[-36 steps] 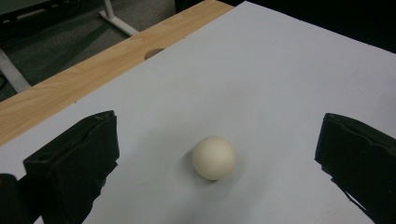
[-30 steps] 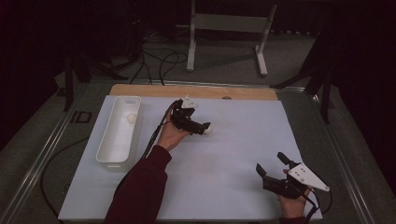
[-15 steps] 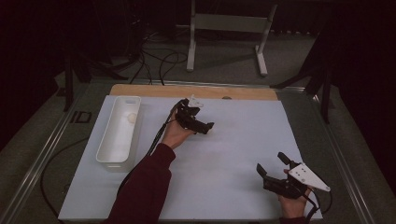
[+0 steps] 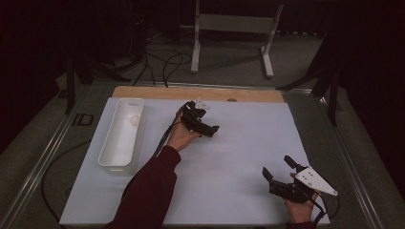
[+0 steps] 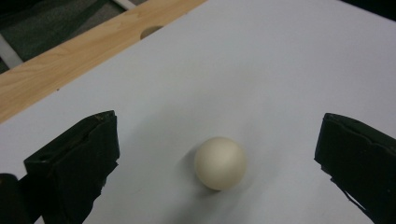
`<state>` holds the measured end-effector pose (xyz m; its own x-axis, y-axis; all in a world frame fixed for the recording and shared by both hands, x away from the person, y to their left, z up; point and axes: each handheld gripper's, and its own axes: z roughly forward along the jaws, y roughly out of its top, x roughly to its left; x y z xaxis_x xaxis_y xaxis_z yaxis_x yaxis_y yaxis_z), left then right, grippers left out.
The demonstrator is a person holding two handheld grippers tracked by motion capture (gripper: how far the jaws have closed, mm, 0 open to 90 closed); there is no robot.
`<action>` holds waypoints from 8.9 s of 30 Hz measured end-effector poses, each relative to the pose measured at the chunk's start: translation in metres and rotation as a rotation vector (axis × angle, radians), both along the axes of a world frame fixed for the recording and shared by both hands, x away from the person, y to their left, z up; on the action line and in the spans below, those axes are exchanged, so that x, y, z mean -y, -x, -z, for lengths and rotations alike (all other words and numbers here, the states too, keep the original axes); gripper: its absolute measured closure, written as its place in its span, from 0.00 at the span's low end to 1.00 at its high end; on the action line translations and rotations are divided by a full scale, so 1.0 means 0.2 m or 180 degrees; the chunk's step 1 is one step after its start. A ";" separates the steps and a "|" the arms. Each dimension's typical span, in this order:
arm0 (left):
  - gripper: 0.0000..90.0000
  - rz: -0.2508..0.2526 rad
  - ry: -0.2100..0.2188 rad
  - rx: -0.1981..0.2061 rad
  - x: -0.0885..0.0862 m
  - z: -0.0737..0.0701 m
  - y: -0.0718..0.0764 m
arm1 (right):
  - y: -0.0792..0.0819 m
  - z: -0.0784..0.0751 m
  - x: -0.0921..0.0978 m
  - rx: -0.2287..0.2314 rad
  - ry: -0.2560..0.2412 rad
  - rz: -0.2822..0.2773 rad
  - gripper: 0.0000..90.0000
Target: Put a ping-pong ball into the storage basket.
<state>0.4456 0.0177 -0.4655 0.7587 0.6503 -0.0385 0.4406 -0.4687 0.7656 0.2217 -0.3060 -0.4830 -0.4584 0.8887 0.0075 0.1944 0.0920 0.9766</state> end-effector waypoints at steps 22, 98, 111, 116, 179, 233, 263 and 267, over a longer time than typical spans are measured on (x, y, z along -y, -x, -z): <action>0.01 0.0012 -0.0191 -0.0159 0.09 0.05 -0.05 | 0.00 0.00 0.01 0.0008 -0.0014 0.0009 0.09; 0.57 -0.0007 -0.0593 -0.0687 0.15 0.19 -0.09 | 0.00 0.00 0.01 -0.0008 0.0007 0.0025 0.09; 0.57 0.0019 -0.0564 -0.0663 0.14 0.16 -0.07 | 0.00 0.00 0.01 -0.0009 0.0004 0.0024 0.09; 0.57 0.0021 -0.0561 -0.0666 0.14 0.15 -0.06 | 0.00 0.00 0.00 -0.0014 0.0009 0.0020 0.09; 0.57 0.0266 -0.0413 -0.0397 0.08 -0.07 0.07 | 0.00 0.00 0.00 -0.0043 0.0026 -0.0004 0.09; 0.57 0.0197 -0.0280 -0.0333 -0.09 -0.18 0.12 | 0.00 0.00 0.00 -0.0046 0.0025 0.0002 0.09; 0.57 0.0187 -0.0203 -0.0290 -0.19 -0.25 0.14 | 0.00 0.00 0.00 -0.0045 0.0029 0.0000 0.09; 0.57 0.0184 -0.0213 -0.0269 -0.20 -0.26 0.14 | 0.00 0.01 0.00 -0.0046 0.0030 0.0002 0.09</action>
